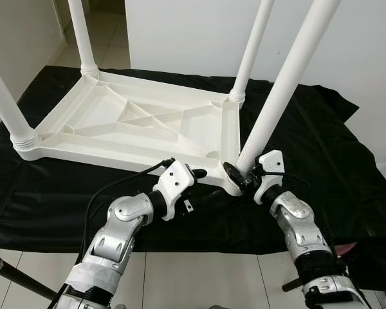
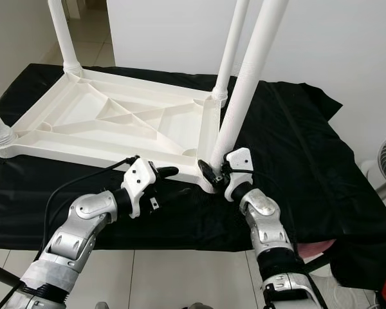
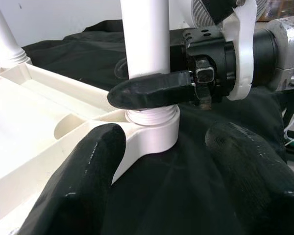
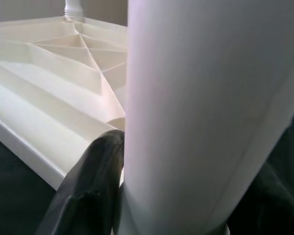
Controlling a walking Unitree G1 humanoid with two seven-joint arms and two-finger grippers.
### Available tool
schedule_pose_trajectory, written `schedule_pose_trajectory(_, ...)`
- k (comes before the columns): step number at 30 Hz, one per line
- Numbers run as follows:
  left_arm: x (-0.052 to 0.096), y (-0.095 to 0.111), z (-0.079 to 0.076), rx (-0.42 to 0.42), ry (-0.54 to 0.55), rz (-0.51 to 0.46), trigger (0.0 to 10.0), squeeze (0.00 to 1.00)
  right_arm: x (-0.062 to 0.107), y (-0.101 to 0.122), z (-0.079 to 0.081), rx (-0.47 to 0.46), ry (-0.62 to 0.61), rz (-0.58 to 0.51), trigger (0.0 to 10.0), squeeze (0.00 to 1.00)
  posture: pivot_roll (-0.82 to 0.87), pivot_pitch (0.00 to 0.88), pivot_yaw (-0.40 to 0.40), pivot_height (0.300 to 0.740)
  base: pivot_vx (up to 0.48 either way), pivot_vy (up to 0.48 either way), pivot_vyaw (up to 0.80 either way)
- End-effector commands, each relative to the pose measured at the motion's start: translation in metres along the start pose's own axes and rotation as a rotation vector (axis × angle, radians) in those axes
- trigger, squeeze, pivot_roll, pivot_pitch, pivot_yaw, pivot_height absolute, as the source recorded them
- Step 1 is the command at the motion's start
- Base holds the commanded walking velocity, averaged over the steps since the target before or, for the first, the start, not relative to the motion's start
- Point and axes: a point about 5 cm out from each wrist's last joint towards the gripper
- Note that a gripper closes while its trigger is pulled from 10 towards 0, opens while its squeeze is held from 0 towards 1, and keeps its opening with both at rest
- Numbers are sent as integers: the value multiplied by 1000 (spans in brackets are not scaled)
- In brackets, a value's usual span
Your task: Building children table
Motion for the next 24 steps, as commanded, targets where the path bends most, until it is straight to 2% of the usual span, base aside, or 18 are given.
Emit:
schedule_pose_trajectory(1,-2,-1,4,5,42,2,10000,0,3,-5,3,-23,-75,5,10000,0,-49,0,-60,740,0,0,0)
schedule_pose_trajectory(3,-1,-4,6,8,56,10,10000,0,4,-9,14,-39,-164,-14,10000,0,-51,0,-60,740,0,0,0)
schedule_pose_trajectory(4,-1,-4,6,8,56,10,10000,0,4,-9,14,-39,-164,-14,10000,0,-51,0,-60,740,0,0,0)
schedule_pose_trajectory(7,1,-7,9,7,65,23,10000,0,4,-14,26,-28,-298,-31,10000,0,-53,0,-61,740,0,0,0)
schedule_pose_trajectory(10,2,-8,10,6,66,25,10000,0,4,-15,28,-25,-324,-33,10000,0,-53,0,-61,740,0,0,0)
schedule_pose_trajectory(13,4,-9,11,4,78,30,10000,0,3,-19,37,-50,-407,-32,10000,0,-48,0,-64,740,0,0,0)
schedule_pose_trajectory(17,5,-10,13,10,94,32,10000,0,2,-18,43,-67,-396,-37,10000,0,-49,0,-64,740,0,0,0)
schedule_pose_trajectory(18,5,-10,13,9,96,32,10000,0,3,-16,41,-75,-387,-44,10000,1000,-48,0,-66,740,0,0,0)
schedule_pose_trajectory(24,4,-10,14,-4,98,30,10000,0,4,-10,36,-68,-375,-59,10000,1000,-44,0,-70,740,0,0,0)
Point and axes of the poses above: a point about 5 cm out from each wrist's last joint towards the gripper, its own x axis pointing back from the gripper into the wrist, its own y axis along the axis of the wrist's last joint, z = x × y, and after that the axes turned 14 degrees about -x, right-handed
